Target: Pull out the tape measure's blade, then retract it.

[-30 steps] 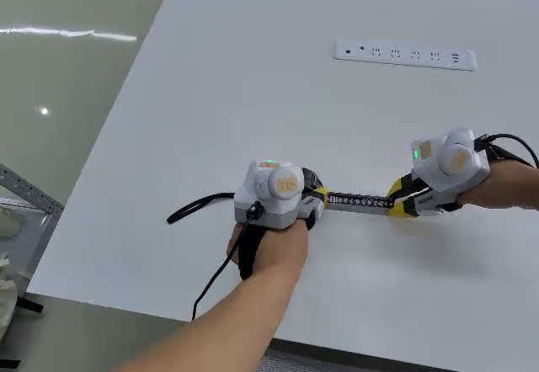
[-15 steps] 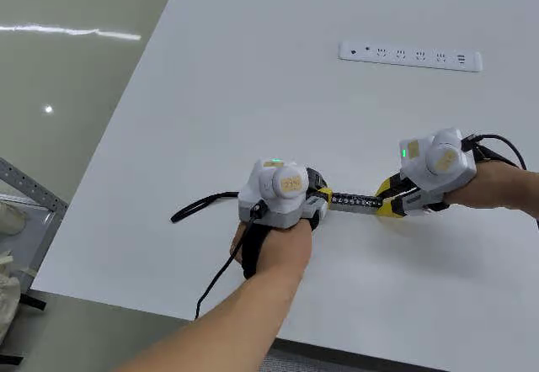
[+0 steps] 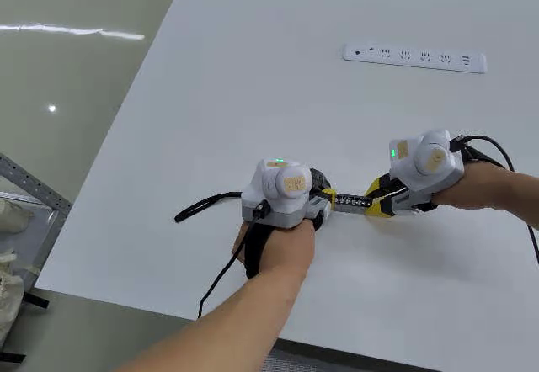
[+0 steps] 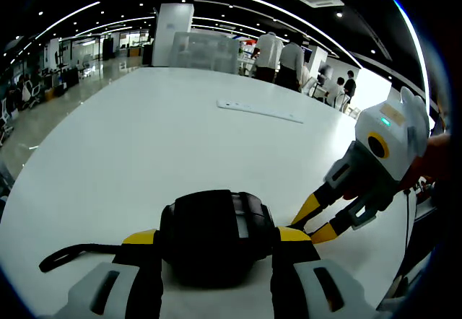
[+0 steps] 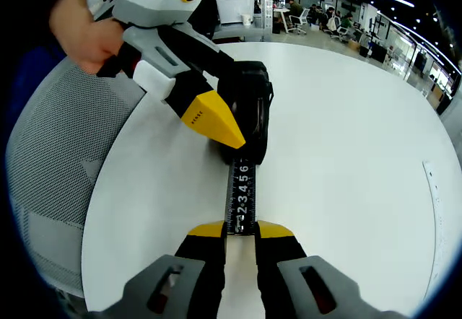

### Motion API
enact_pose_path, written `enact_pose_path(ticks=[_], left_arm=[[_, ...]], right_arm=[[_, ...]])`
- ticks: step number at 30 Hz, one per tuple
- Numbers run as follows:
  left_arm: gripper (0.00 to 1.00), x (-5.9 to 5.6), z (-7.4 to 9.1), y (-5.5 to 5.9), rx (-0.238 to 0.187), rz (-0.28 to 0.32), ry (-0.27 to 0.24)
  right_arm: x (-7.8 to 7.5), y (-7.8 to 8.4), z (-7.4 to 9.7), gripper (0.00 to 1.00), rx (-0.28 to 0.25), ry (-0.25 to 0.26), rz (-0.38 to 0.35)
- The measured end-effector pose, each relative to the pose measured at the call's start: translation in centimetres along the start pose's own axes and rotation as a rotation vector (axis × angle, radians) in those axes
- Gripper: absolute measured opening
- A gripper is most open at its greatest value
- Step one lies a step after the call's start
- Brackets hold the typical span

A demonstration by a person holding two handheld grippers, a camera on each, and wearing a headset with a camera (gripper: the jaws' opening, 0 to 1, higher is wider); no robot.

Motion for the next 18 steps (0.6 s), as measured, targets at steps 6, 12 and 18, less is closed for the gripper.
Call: enact_pose_path(ticks=[6, 12, 18], left_arm=[[0.56, 0.0, 0.0, 0.0, 0.001, 0.000, 0.002], [0.56, 0.0, 0.0, 0.0, 0.003, 0.001, 0.003], [0.56, 0.1, 0.0, 0.0, 0.003, 0.000, 0.004]], right_arm=[[-0.2, -0.4, -0.3, 0.12, -0.006, 0.000, -0.001], [-0.3, -1.0, -0.8, 0.12, -0.017, 0.004, -0.001], [-0.4, -1.9, -1.3, 0.12, -0.026, 0.006, 0.005]])
Point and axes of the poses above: the centre of the closed fingertips' face, and the gripper's own axes: z roughly backward along the fingers, x roughly to its left, y roughly out of its underside, the point moved 1 cm from there along z, roughly backward along the fingers, and after that the axes turned 13 degrees about -y, right-handed, at the moved point
